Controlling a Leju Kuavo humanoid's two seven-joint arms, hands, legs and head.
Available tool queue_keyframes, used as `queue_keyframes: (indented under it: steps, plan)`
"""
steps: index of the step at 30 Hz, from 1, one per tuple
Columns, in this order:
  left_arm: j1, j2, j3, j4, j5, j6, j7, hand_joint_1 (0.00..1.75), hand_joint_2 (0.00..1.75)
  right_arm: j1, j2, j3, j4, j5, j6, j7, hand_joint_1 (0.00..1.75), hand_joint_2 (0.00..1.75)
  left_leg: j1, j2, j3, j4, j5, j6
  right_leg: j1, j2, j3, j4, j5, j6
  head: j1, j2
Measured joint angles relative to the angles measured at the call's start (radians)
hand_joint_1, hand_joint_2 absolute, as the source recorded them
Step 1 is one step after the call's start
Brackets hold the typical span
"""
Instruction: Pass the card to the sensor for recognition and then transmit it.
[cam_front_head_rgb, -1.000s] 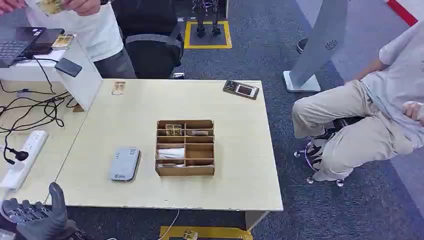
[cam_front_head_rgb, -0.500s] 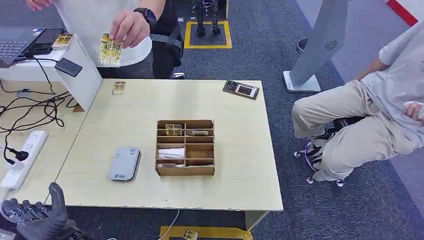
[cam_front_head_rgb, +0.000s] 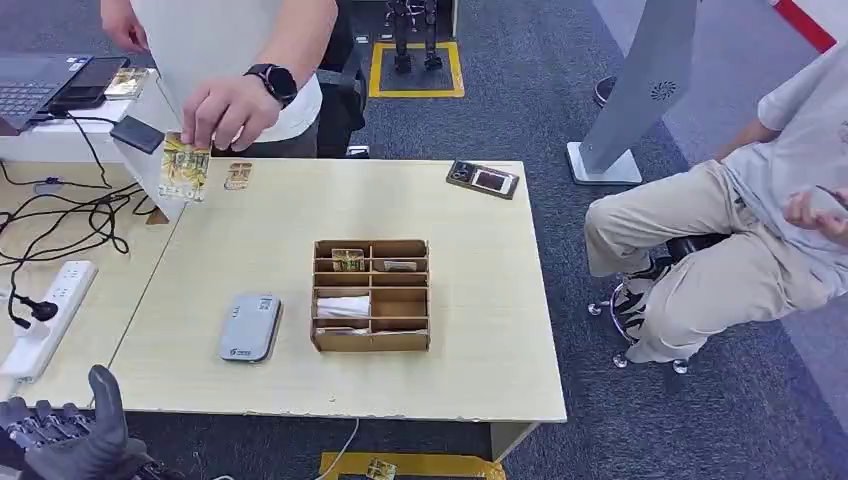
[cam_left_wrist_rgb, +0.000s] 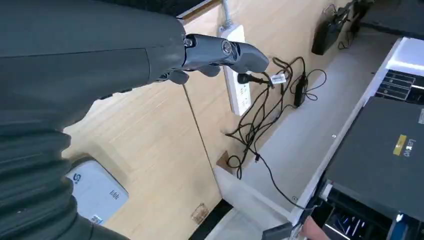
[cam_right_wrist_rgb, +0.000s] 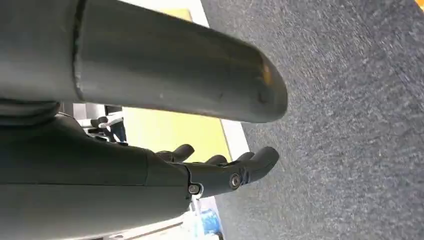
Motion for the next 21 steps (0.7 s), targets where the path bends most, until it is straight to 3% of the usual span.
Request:
queue_keyframes:
  steps: [6,13,16,21]
  plan:
    - [-0.008,0.004,0.0,0.003,-0.108,-0.002,-0.04,0.0,1.75,0.009,0.001,0.0,0.0,0.0,0.016,0.0,0.0,0.0,0.0,0.0,0.0,0.0,0.0,0.0,0.0,0.0,0.0,0.0,0.0,0.0,0.0,0.0]
    - [-0.011,0.005,0.0,0.007,-0.131,-0.001,-0.046,0.0,1.75,0.011,0.001,0.0,0.0,0.0,0.017,0.0,0.0,0.0,0.0,0.0,0.001,0.0,0.0,0.0,0.0,0.0,-0.001,0.0,0.0,0.0,0.0,0.0]
    - [-0.031,0.008,0.0,0.037,-0.313,-0.001,-0.051,0.0,1.75,0.011,0.001,0.0,0.0,0.0,0.029,0.0,0.0,0.0,0.0,0.0,0.0,0.0,0.0,0.0,0.0,0.0,-0.001,0.0,0.0,0.0,0.0,0.0]
    - [-0.175,0.036,0.074,0.166,-0.808,0.002,-0.066,0.0,1.75,0.0,0.001,0.0,-0.002,0.0,0.032,-0.015,0.0,0.0,0.0,-0.001,0.001,0.0,0.002,-0.001,0.0,-0.001,0.001,0.0,0.0,0.0,0.0,0.0]
